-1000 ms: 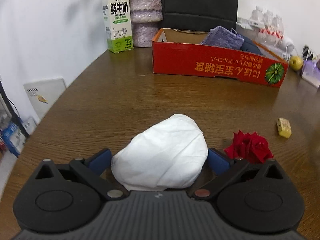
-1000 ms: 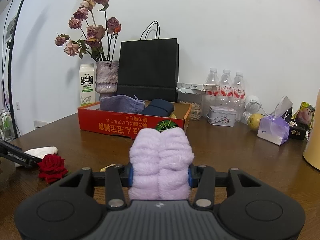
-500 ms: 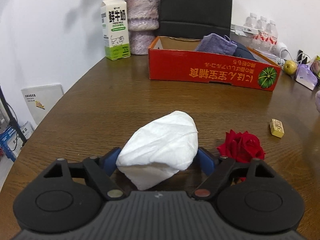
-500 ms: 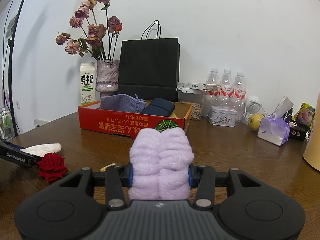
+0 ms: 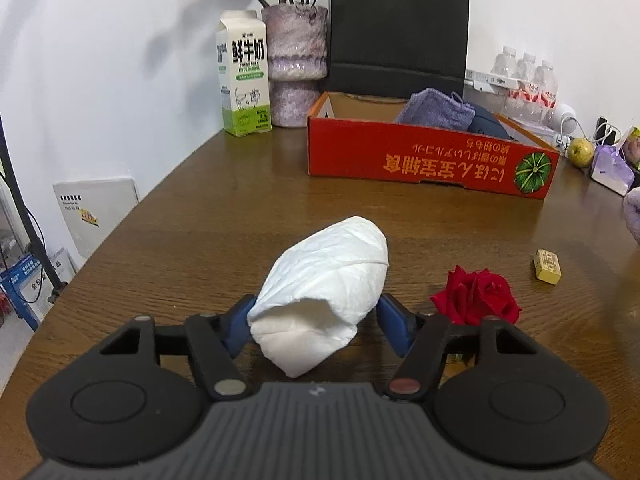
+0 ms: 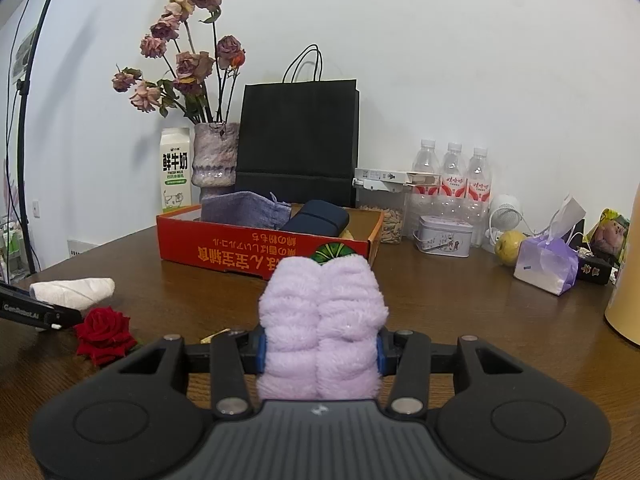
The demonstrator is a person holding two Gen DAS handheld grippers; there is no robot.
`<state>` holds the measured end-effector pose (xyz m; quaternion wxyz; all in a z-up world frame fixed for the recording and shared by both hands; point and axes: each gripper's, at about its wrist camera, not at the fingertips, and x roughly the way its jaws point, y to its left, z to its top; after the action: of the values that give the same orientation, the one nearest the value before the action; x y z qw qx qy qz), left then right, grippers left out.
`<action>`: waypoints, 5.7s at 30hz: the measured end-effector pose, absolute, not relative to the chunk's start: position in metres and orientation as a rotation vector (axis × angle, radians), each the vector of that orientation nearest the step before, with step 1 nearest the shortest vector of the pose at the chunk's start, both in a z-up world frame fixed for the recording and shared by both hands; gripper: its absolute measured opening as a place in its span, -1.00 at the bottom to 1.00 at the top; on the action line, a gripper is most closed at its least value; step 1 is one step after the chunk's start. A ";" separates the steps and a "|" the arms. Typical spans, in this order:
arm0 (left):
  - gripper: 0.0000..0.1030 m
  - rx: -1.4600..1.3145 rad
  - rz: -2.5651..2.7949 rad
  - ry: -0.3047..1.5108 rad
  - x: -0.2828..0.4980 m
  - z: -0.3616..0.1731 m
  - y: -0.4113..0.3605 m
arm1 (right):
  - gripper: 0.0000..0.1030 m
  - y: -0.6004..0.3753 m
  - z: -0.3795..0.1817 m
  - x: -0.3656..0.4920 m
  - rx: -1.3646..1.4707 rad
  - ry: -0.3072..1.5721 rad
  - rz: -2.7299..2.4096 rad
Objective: Organize objects
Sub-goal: 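Close the left gripper on the white cloth and lift it, then carry the white cloth and lilac fuzzy item with both grippers over the red box, then open both grippers to drop the cloth and lilac item into the box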
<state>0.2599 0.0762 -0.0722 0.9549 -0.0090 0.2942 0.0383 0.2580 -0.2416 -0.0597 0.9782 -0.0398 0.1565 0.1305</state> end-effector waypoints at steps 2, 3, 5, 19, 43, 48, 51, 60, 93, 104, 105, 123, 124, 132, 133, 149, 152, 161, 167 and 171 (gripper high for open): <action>0.27 -0.012 0.084 0.585 0.256 -0.071 0.074 | -0.15 -0.241 -0.060 0.258 -0.080 0.315 0.262; 0.27 -0.010 0.085 0.577 0.255 -0.070 0.074 | -0.15 -0.241 -0.060 0.258 -0.080 0.314 0.262; 0.27 -0.012 0.090 0.559 0.250 -0.069 0.074 | -0.15 -0.241 -0.060 0.258 -0.080 0.314 0.262; 0.26 0.030 0.132 0.437 0.229 -0.057 0.057 | -0.15 -0.240 -0.059 0.255 -0.100 0.297 0.255; 0.27 0.022 0.022 0.362 0.252 -0.014 0.018 | -0.15 -0.208 -0.045 0.262 -0.144 0.222 0.325; 0.27 0.026 0.016 0.358 0.265 -0.009 0.011 | -0.15 -0.199 -0.037 0.272 -0.142 0.204 0.345; 0.27 0.027 0.015 0.350 0.272 -0.005 0.007 | -0.15 -0.193 -0.033 0.280 -0.139 0.196 0.353; 0.27 0.020 0.004 0.344 0.296 -0.001 -0.002 | -0.15 -0.181 -0.029 0.305 -0.113 0.187 0.371; 0.27 -0.055 0.021 0.315 0.387 0.019 -0.003 | -0.15 -0.160 -0.015 0.380 -0.096 0.166 0.385; 0.27 -0.081 0.048 0.336 0.425 0.015 0.009 | -0.15 -0.149 -0.012 0.414 -0.094 0.155 0.394; 0.27 -0.083 0.050 0.340 0.428 0.015 0.010 | -0.15 -0.147 -0.012 0.418 -0.094 0.156 0.394; 0.27 -0.090 0.078 0.373 0.482 0.005 0.019 | -0.15 -0.126 -0.021 0.475 -0.118 0.186 0.408; 0.27 -0.089 0.079 0.375 0.484 0.004 0.019 | -0.15 -0.125 -0.022 0.479 -0.119 0.189 0.410; 0.27 -0.074 0.083 0.389 0.507 -0.002 0.017 | -0.15 -0.121 -0.027 0.508 -0.119 0.213 0.407; 0.27 -0.072 0.084 0.390 0.509 -0.003 0.017 | -0.15 -0.121 -0.027 0.511 -0.118 0.215 0.406; 0.40 -0.058 0.074 0.405 0.527 -0.010 0.015 | -0.08 -0.120 -0.035 0.531 -0.131 0.251 0.368; 0.65 -0.067 0.079 0.381 0.524 -0.010 0.017 | 0.07 -0.121 -0.037 0.533 -0.127 0.264 0.363; 1.00 -0.095 0.087 0.341 0.520 -0.009 0.020 | 0.97 -0.123 -0.038 0.533 -0.118 0.265 0.353; 1.00 -0.087 0.088 0.335 0.517 -0.007 0.018 | 0.98 -0.124 -0.036 0.530 -0.109 0.259 0.360; 1.00 -0.091 0.085 0.333 0.514 -0.006 0.019 | 1.00 -0.127 -0.035 0.528 -0.097 0.259 0.367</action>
<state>0.5141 0.0191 -0.0056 0.9843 -0.0454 0.1655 0.0422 0.5282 -0.1268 -0.0348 0.9737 -0.0480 0.1283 0.1819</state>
